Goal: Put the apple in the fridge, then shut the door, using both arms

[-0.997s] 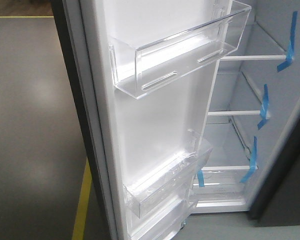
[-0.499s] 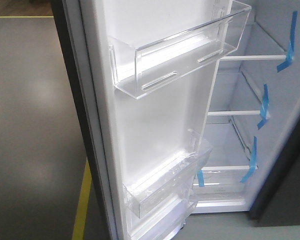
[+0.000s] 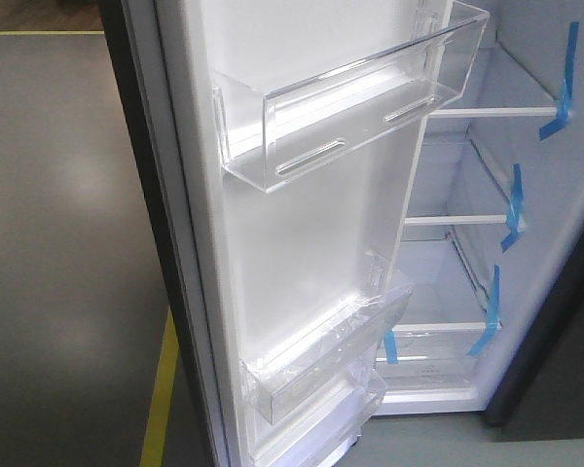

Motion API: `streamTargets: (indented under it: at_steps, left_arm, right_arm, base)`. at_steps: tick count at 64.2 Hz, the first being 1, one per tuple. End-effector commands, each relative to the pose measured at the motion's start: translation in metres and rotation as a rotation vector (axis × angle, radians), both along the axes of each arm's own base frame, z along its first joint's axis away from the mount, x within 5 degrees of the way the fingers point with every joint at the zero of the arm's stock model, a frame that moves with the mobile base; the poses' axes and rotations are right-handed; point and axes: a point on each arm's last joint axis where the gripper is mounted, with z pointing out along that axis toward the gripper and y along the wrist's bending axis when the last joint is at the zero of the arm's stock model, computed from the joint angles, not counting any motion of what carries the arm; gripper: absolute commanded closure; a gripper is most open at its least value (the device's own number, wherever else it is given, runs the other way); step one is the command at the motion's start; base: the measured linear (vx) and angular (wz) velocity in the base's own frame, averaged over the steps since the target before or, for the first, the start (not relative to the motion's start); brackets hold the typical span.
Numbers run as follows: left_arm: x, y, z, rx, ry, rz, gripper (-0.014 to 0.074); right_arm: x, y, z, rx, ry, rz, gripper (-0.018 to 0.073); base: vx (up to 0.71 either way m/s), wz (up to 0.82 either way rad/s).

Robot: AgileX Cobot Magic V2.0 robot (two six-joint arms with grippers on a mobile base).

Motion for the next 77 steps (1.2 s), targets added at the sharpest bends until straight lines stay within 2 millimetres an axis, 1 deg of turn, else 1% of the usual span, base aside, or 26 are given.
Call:
streamTargets:
  at_steps: [1, 5, 10, 15, 22, 31, 34, 39, 40, 41, 46, 47, 48, 50, 56, 57, 63, 64, 69, 72, 77]
  left_arm:
    - [0.000, 0.000, 0.000, -0.006, -0.062, -0.003, 0.0603]
    - [0.000, 0.000, 0.000, -0.006, -0.062, -0.003, 0.0603]
    - [0.000, 0.000, 0.000, -0.006, -0.062, -0.003, 0.0603]
    - [0.000, 0.000, 0.000, -0.006, -0.062, -0.003, 0.0603]
    - [0.000, 0.000, 0.000, -0.006, -0.062, -0.003, 0.0603]
    - [0.000, 0.000, 0.000, -0.006, -0.062, -0.003, 0.0603]
    - [0.000, 0.000, 0.000, -0.006, -0.062, -0.003, 0.0603]
    - [0.000, 0.000, 0.000, -0.006, -0.062, -0.003, 0.0603]
    - [0.000, 0.000, 0.000, -0.006, -0.062, -0.003, 0.0603]
    - [0.000, 0.000, 0.000, -0.006, -0.062, -0.003, 0.0603]
    - [0.000, 0.000, 0.000, -0.006, -0.062, -0.003, 0.0603]
    - [0.000, 0.000, 0.000, -0.006, -0.062, -0.003, 0.0603]
    - [0.000, 0.000, 0.000, -0.006, -0.062, -0.003, 0.0603]
    - [0.000, 0.000, 0.000, -0.006, -0.062, -0.003, 0.0603]
    - [0.000, 0.000, 0.000, -0.006, -0.062, -0.003, 0.0603]
    - [0.000, 0.000, 0.000, -0.006, -0.062, -0.003, 0.0603]
    - [0.000, 0.000, 0.000, -0.006, -0.062, -0.003, 0.0603]
    - [0.000, 0.000, 0.000, -0.006, -0.062, -0.003, 0.0603]
    - [0.000, 0.000, 0.000, -0.006, -0.062, -0.003, 0.0603]
    - [0.000, 0.000, 0.000, -0.006, -0.062, -0.003, 0.0603]
    - [0.000, 0.000, 0.000, -0.006, -0.062, -0.003, 0.0603]
  right_arm:
    - [0.000, 0.001, 0.011, 0.051, -0.075, -0.004, 0.0564]
    - [0.000, 0.001, 0.011, 0.050, -0.065, -0.002, 0.0564]
    - [0.004, 0.000, 0.013, 0.081, -0.078, -0.021, 0.0564]
    - [0.015, -0.004, 0.019, 0.129, -0.128, -0.065, 0.0564]
    - [0.041, -0.009, 0.027, 0.193, -0.180, -0.090, 0.0564]
    - [0.088, -0.007, 0.039, 0.227, -0.196, 0.025, 0.0564]
    - [0.111, -0.007, 0.045, 0.237, -0.200, 0.079, 0.0564]
    - [0.141, -0.006, 0.051, 0.259, -0.197, 0.157, 0.0564]
    - [0.145, -0.006, 0.055, 0.268, -0.205, 0.175, 0.0563]
    - [0.156, -0.007, 0.053, 0.277, -0.189, 0.188, 0.0563]
    - [0.184, -0.006, 0.055, 0.299, -0.159, 0.260, 0.0562]
    - [0.188, -0.006, 0.058, 0.296, -0.165, 0.275, 0.0562]
    - [0.199, -0.007, 0.055, 0.297, -0.146, 0.284, 0.0562]
    - [0.213, -0.008, 0.053, 0.293, -0.130, 0.307, 0.0561]
    - [0.244, -0.010, 0.047, 0.289, -0.083, 0.360, 0.0559]
    - [0.253, -0.011, 0.042, 0.294, -0.062, 0.367, 0.0559]
    - [0.279, -0.008, 0.031, 0.300, 0.008, 0.428, 0.0557]
    - [0.287, -0.008, 0.026, 0.305, 0.027, 0.430, 0.0556]
    - [0.304, 0.001, 0.016, 0.290, 0.079, 0.426, 0.0552]
    - [0.313, 0.011, 0.009, 0.259, 0.099, 0.429, 0.0548]
    - [0.318, 0.023, 0.004, 0.200, 0.118, 0.424, 0.0538]
  base:
    - [0.00, 0.00]
    - [0.00, 0.00]
    - [0.00, 0.00]
    - [0.00, 0.00]
    - [0.00, 0.00]
    - [0.00, 0.00]
    - [0.00, 0.00]
    - [0.00, 0.00]
    - [0.00, 0.00]
    - [0.00, 0.00]
    - [0.00, 0.00]
    - [0.00, 0.00]
    - [0.00, 0.00]
    - [0.00, 0.00]
    - [0.00, 0.00]
    - [0.00, 0.00]
    - [0.00, 0.00]
    - [0.00, 0.00]
    - [0.00, 0.00]
    - [0.00, 0.00]
    - [0.00, 0.00]
